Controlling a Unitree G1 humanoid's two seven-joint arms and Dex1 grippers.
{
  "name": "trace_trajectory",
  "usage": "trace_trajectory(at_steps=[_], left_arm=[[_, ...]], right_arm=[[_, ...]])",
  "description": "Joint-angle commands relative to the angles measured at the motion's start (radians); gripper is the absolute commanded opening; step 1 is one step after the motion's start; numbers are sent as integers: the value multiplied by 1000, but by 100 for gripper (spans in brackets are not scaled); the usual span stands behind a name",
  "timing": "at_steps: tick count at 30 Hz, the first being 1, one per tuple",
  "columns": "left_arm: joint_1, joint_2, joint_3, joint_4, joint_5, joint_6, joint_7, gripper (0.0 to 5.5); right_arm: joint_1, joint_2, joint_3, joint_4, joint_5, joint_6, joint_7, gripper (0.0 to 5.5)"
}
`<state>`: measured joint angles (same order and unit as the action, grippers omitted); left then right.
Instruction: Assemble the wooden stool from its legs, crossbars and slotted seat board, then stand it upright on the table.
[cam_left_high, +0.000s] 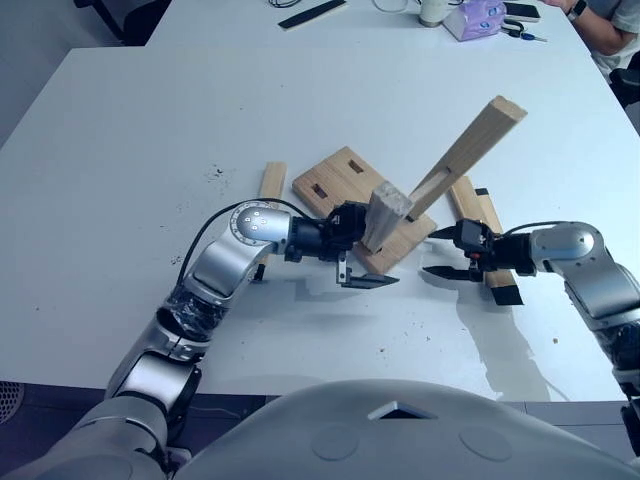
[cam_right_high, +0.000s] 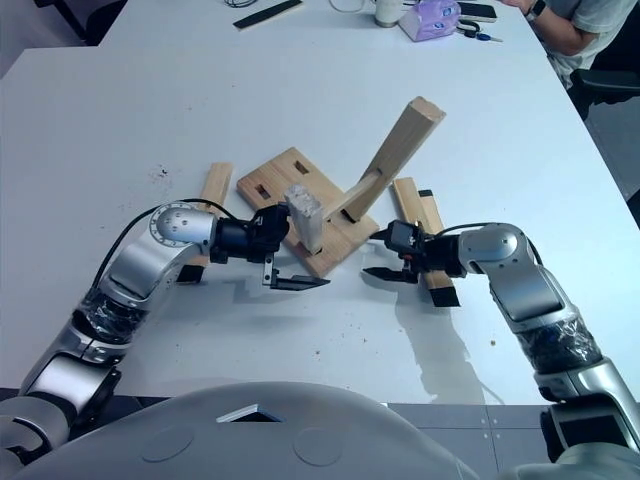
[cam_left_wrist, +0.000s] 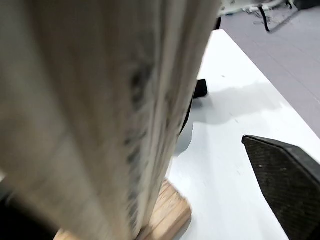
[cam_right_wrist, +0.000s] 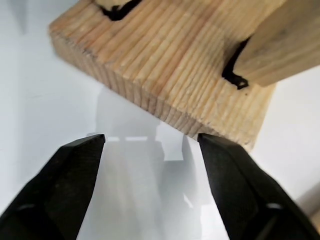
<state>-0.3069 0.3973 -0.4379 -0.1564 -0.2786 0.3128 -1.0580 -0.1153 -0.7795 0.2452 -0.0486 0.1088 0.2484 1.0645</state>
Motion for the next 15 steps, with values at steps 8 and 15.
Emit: trace_trajectory(at_steps=[8, 15], left_arm=[[-173, -4, 49, 172, 95, -64, 26, 540], [-378, 142, 127, 544, 189, -326, -78, 540]], right_arm=[[-57, 74, -10, 126, -63, -25, -86, 343], [180, -10, -30, -115, -49, 1, -77, 343]])
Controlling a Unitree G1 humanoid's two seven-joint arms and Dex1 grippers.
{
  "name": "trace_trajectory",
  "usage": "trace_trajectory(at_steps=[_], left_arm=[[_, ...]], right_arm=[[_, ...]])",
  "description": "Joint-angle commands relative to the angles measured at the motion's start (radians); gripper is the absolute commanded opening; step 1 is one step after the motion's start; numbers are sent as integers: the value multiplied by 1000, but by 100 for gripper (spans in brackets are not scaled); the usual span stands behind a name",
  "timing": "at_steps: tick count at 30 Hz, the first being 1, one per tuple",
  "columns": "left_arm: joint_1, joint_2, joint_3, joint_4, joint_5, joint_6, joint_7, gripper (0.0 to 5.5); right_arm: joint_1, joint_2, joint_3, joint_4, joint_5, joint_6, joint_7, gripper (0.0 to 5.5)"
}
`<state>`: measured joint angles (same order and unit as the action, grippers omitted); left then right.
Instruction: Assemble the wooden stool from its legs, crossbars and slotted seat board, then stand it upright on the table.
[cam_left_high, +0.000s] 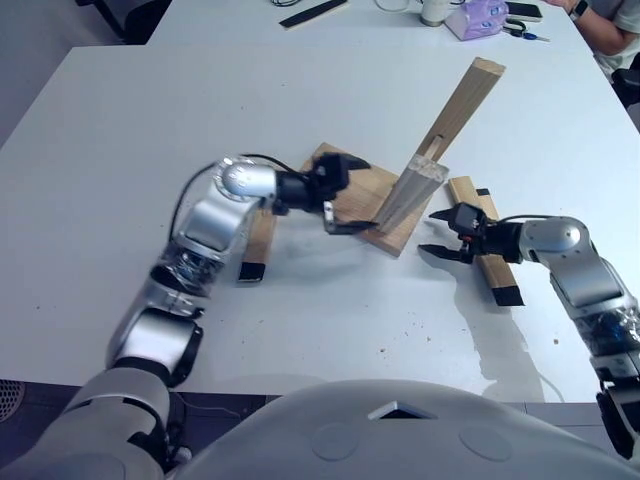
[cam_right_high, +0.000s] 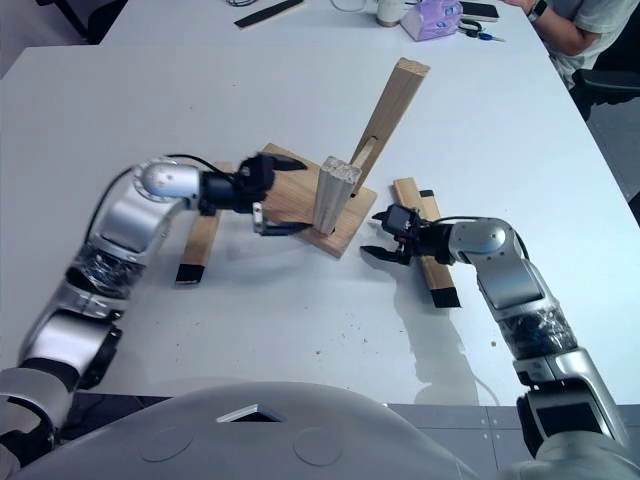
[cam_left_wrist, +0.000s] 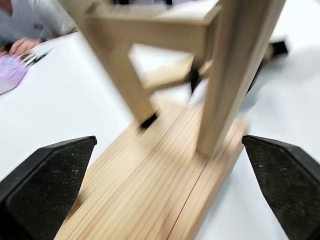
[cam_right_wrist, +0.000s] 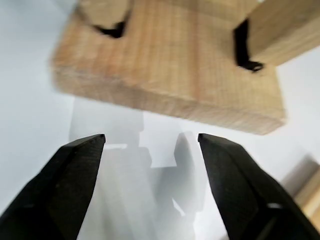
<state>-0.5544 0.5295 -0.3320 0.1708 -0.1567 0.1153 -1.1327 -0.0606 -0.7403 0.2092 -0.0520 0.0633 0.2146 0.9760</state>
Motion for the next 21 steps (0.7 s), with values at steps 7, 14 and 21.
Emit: trace_trajectory(at_steps=[7, 14, 21], left_arm=[[-406, -170, 15, 829, 269, -440, 374, 540], [-476, -221, -120, 1096, 544, -609, 680, 540], [-414, -191, -228, 1148, 701, -712, 660, 540]], right_arm=[[201, -40, 87, -345, 71, 110, 65, 343], [121, 72, 188, -335, 49, 179, 19, 343], [61, 166, 211, -228, -46, 212, -137, 343]])
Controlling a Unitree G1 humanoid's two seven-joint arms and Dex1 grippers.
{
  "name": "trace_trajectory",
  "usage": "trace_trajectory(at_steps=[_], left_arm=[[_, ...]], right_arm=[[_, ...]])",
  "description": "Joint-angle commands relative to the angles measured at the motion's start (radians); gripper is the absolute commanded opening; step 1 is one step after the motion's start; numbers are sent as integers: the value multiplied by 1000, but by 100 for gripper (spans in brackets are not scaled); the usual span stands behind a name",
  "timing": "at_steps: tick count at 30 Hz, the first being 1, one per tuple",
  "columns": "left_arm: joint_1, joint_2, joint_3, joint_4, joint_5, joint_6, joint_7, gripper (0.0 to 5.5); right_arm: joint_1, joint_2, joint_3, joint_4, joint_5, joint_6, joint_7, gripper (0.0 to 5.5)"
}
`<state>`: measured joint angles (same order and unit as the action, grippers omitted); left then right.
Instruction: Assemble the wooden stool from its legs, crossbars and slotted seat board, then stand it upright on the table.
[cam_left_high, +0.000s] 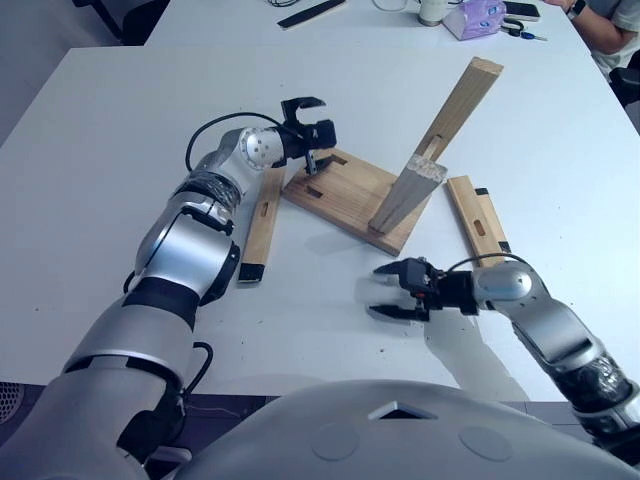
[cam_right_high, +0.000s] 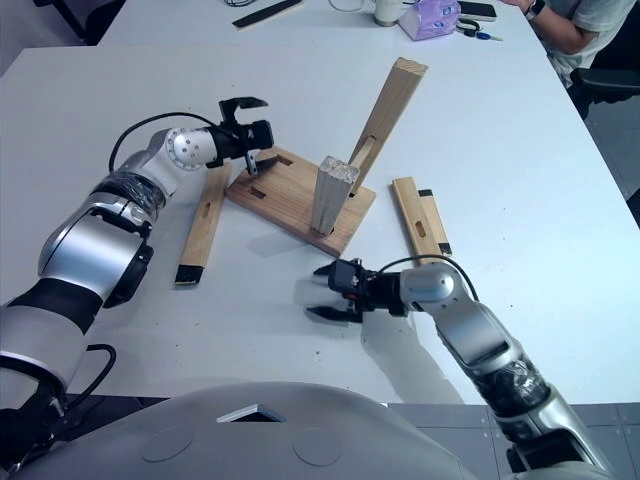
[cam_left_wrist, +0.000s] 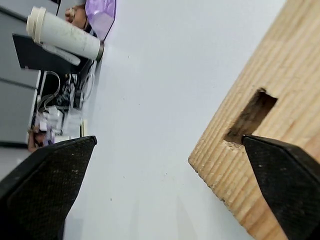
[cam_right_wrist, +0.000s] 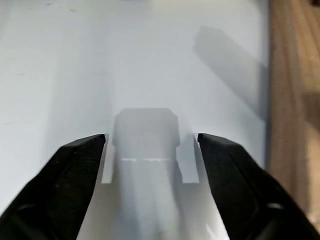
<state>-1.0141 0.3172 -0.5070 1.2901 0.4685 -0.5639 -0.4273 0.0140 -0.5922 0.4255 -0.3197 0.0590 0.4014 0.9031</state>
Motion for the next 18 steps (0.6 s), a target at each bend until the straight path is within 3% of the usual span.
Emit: trace_trajectory(at_steps=[1, 5, 12, 16, 18], left_arm=[[53, 25, -52, 30, 71, -39, -68, 540], [92, 34, 9, 20, -19, -60, -260, 540], [187, 71, 3, -68, -88, -154, -474, 540], [276, 110, -6, -217, -175, -190, -615, 540], [361, 124, 13, -399, -311, -75, -722, 540]], right_arm=[[-12, 19, -13, 44, -46, 27, -80, 343], [-31, 16, -58, 56, -50, 34, -124, 343], [-101, 30, -142, 95, -31, 60, -160, 343], [-114, 23, -157, 119, -35, 52, -159, 343], [-125, 22, -163, 142, -42, 43, -160, 343]])
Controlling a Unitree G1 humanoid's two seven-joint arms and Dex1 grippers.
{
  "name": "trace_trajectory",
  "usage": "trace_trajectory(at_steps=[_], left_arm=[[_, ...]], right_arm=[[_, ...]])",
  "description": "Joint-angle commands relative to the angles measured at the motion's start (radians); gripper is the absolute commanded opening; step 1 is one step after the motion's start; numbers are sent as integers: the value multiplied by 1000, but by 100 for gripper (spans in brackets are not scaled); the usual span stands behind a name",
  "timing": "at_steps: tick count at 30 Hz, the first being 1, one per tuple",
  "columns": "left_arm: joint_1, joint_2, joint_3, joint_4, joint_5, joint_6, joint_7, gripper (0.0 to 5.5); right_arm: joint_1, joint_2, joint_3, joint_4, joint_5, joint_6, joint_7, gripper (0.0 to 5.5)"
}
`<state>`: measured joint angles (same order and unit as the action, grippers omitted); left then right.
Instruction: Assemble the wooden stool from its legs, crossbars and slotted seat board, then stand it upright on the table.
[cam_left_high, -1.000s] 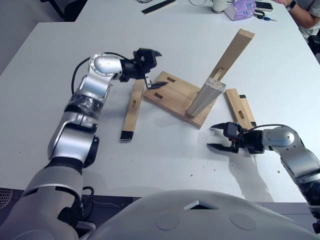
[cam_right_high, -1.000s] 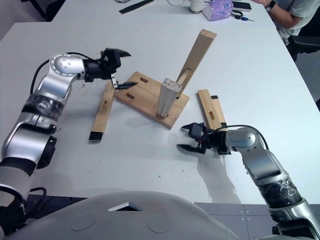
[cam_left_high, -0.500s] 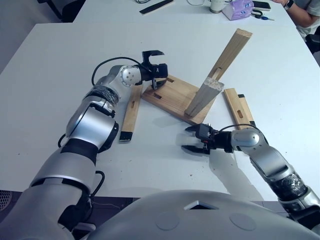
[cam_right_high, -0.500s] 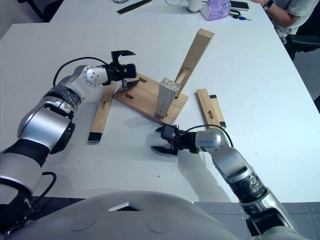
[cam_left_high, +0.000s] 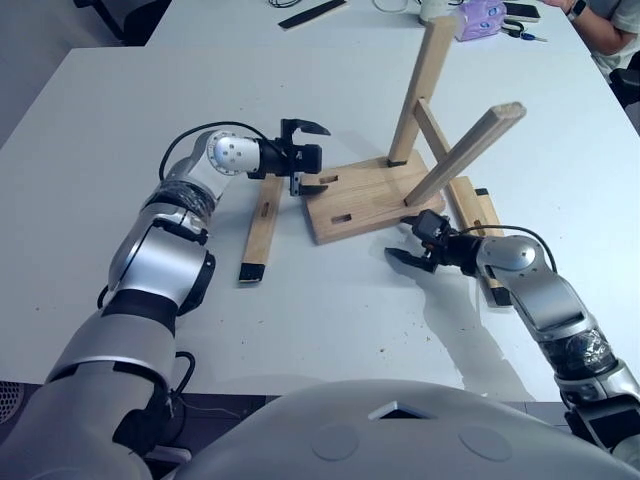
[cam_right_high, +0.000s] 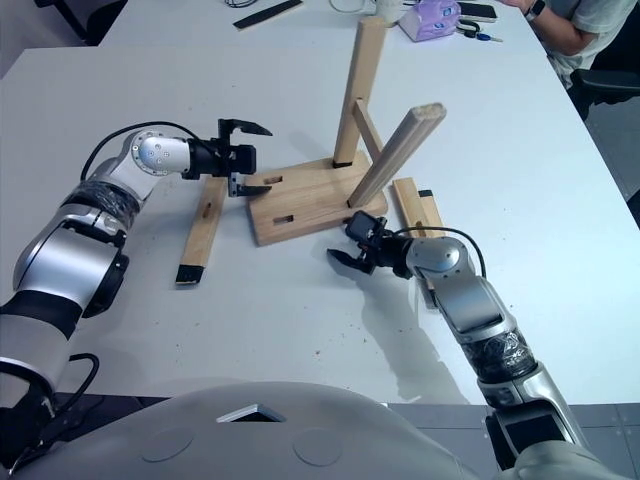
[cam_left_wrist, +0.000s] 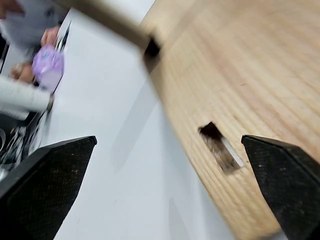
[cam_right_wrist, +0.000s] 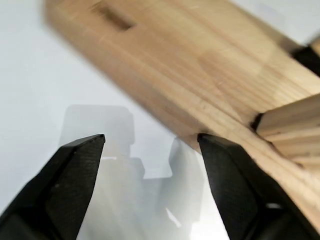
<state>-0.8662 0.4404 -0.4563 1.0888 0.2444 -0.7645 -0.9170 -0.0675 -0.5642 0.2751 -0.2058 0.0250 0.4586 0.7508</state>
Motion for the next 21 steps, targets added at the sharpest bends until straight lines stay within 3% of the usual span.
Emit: trace_trajectory(at_steps=[1, 7, 15, 17, 21], left_arm=[[257, 5, -27, -304, -161, 210, -274, 540], [490, 51, -7, -874, -415, 704, -276, 540], [530, 29, 133, -1146, -552, 1084, -146, 540], [441, 9, 200, -1110, -536, 1073, -75, 540], [258, -9, 253, -830, -373, 869, 104, 540]], right_arm=[[-50, -6, -18, 42, -11, -18, -10, 343], [-112, 7, -27, 169, -30, -54, -33, 343], [-145, -9, -17, 255, -61, -108, -32, 343], [-135, -18, -22, 247, -65, -109, -32, 343], [-119, -19, -14, 239, -79, -113, -41, 343]])
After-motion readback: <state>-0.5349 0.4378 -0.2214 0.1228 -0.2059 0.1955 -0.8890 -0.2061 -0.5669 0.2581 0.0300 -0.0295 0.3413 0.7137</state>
